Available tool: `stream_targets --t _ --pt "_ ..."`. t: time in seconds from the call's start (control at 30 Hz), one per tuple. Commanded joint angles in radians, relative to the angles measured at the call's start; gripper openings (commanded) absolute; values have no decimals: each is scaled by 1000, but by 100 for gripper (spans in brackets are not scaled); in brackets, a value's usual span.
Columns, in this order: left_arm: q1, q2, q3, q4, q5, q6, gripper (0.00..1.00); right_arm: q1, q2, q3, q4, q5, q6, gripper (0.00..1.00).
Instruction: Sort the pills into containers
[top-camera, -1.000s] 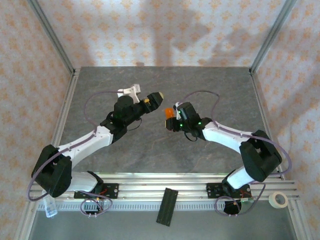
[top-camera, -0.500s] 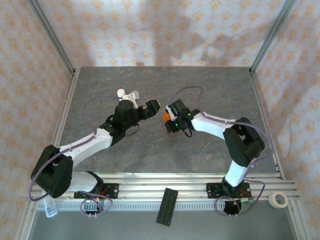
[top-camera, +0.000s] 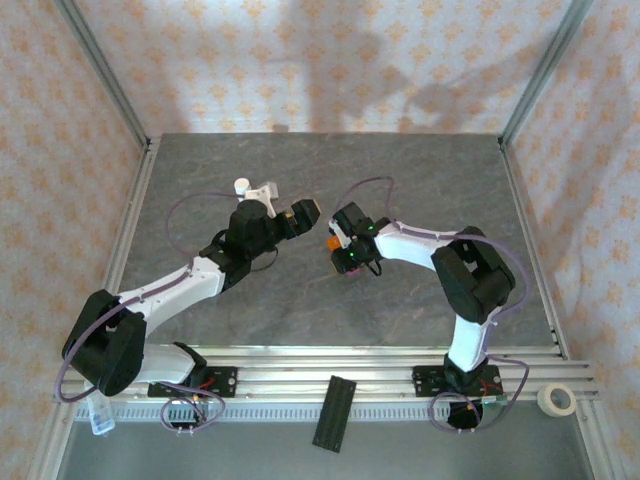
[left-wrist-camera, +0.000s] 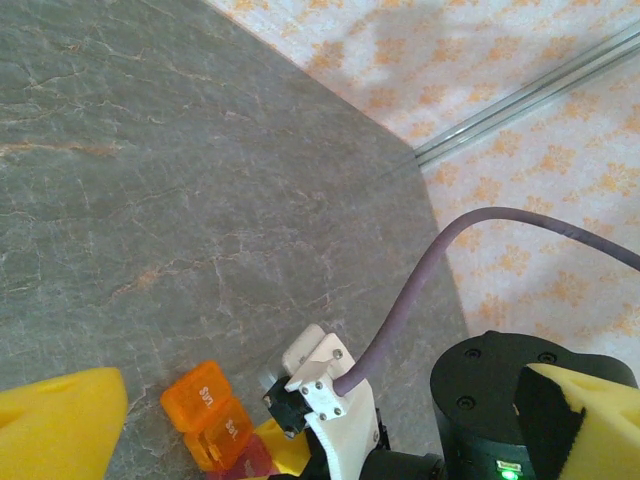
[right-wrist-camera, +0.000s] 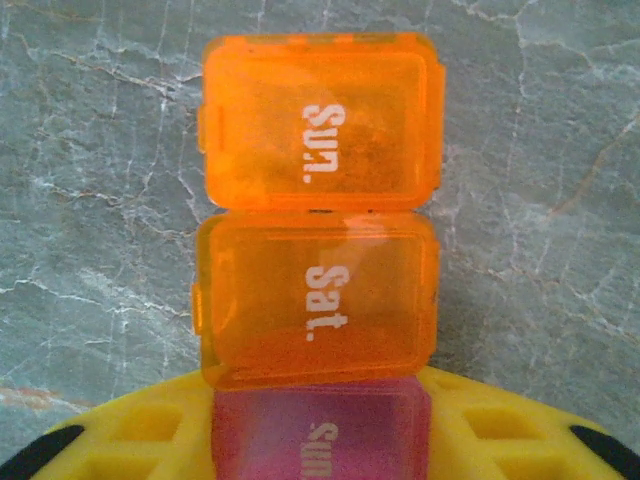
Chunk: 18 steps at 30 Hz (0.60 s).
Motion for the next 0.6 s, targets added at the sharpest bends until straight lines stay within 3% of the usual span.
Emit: stream_targets --t 0.0,0.23,0.57 --pt "5 1 -14 30 -21 8 100 5 15 -6 -1 39 6 49" --pt "5 0 -13 31 -17 7 100 5 -49 -112 92 69 97 64" --pt "6 -3 -18 37 -16 3 100 5 -139 -276 237 95 209 62"
